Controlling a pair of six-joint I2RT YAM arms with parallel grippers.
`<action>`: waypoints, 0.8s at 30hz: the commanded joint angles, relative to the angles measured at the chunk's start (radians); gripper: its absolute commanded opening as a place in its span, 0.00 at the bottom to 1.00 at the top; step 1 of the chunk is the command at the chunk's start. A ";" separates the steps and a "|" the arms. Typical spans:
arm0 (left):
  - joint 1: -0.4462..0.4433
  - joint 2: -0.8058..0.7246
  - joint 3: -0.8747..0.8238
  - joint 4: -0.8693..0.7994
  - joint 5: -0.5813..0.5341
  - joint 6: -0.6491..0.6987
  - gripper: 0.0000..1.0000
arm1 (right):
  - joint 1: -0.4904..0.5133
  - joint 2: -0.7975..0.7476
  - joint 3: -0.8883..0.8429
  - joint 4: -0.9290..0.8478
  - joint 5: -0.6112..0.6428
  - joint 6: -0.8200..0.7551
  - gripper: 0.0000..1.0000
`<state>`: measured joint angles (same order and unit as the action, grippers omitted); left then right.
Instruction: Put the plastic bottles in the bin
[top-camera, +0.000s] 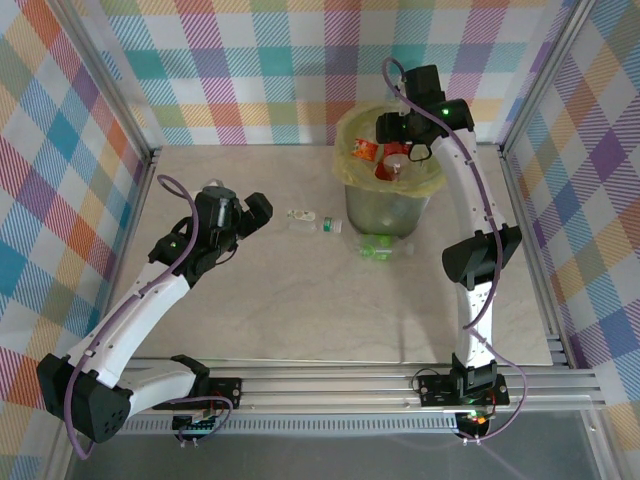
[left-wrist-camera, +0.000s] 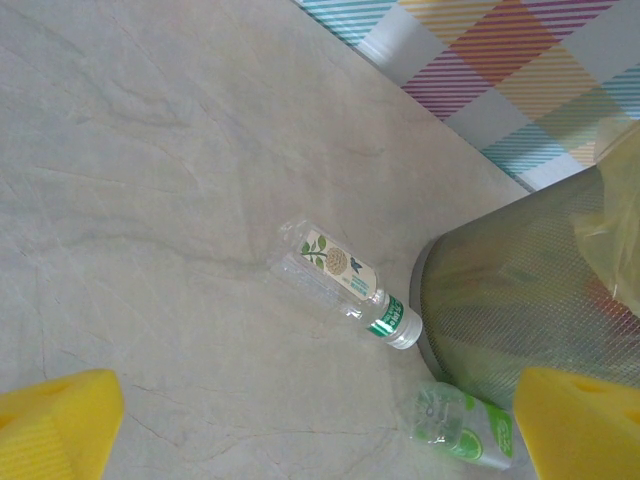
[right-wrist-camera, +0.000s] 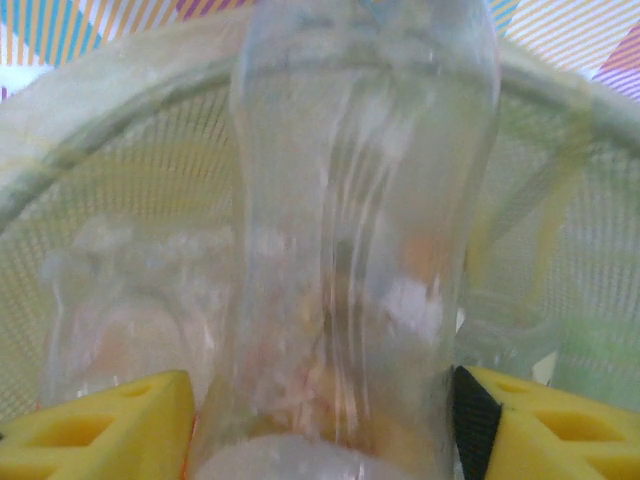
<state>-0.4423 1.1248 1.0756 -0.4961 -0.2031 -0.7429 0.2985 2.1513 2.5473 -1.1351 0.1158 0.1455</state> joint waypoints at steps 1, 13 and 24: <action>0.011 0.007 -0.002 0.001 -0.005 0.015 1.00 | 0.005 -0.087 0.038 -0.053 -0.055 0.023 0.79; 0.013 0.030 0.011 0.007 0.025 0.018 1.00 | 0.087 -0.280 -0.071 -0.095 -0.003 -0.035 0.99; 0.122 0.045 -0.063 0.039 0.123 -0.058 1.00 | 0.453 -0.515 -0.587 0.082 0.219 -0.141 1.00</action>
<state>-0.3595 1.1687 1.0512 -0.4789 -0.1230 -0.7624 0.7166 1.6600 2.0258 -1.1156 0.2886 0.0357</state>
